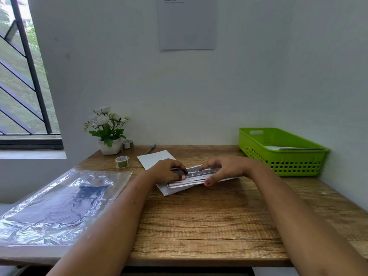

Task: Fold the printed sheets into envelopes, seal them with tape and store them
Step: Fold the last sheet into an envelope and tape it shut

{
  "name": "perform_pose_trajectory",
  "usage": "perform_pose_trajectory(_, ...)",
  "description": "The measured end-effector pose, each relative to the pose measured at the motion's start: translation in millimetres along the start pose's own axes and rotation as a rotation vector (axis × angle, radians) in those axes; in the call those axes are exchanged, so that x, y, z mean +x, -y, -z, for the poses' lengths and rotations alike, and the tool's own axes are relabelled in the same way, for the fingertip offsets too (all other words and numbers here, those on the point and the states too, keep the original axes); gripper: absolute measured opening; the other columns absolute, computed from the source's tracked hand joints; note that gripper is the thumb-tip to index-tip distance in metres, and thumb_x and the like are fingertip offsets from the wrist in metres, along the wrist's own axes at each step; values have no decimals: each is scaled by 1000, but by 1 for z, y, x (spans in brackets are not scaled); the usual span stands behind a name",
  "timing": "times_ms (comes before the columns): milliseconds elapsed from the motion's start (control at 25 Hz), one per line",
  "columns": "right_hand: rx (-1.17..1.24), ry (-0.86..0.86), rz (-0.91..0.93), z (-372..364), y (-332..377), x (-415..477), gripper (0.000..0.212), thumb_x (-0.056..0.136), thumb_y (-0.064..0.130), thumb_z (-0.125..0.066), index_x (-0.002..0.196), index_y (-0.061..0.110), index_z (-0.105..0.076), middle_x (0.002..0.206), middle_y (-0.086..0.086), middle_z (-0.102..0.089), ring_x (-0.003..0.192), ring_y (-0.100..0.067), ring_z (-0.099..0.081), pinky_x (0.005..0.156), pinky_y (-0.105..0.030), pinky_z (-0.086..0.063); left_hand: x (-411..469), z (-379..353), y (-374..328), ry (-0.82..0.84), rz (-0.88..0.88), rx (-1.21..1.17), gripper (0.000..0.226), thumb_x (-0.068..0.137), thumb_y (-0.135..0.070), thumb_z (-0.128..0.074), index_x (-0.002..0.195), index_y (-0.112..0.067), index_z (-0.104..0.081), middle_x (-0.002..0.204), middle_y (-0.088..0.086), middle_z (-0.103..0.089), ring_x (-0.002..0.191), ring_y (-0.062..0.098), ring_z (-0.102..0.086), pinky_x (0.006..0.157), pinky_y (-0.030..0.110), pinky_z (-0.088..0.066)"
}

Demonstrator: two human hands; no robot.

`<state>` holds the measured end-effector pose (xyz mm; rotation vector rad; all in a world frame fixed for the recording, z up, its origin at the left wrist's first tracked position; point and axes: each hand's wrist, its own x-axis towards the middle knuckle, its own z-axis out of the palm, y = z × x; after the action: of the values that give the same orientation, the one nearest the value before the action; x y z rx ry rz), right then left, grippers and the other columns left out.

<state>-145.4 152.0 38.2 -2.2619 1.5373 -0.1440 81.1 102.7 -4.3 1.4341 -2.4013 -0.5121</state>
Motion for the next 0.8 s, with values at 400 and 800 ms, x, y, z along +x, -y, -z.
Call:
perform_pose_trajectory(400,-86,-370,-37,1,-2,1,38,73,39,-77,107,24,-67,92,6,-62,95,-15,-58,73,-23,-38,0,1,-1,-109,39,-129,32,90,-14,-60,121,-22,-61,125,-2,-58,118,16,-51,95,25,-41)
perform_pose_trajectory(800,-610,-466,-165,-27,3,11,68,78,65,-56,137,35,-39,150,2,-31,141,-26,-22,109,-62,-11,-4,3,-13,-188,68,-491,45,90,13,-39,115,-15,-63,114,2,-65,109,16,-60,79,18,-51)
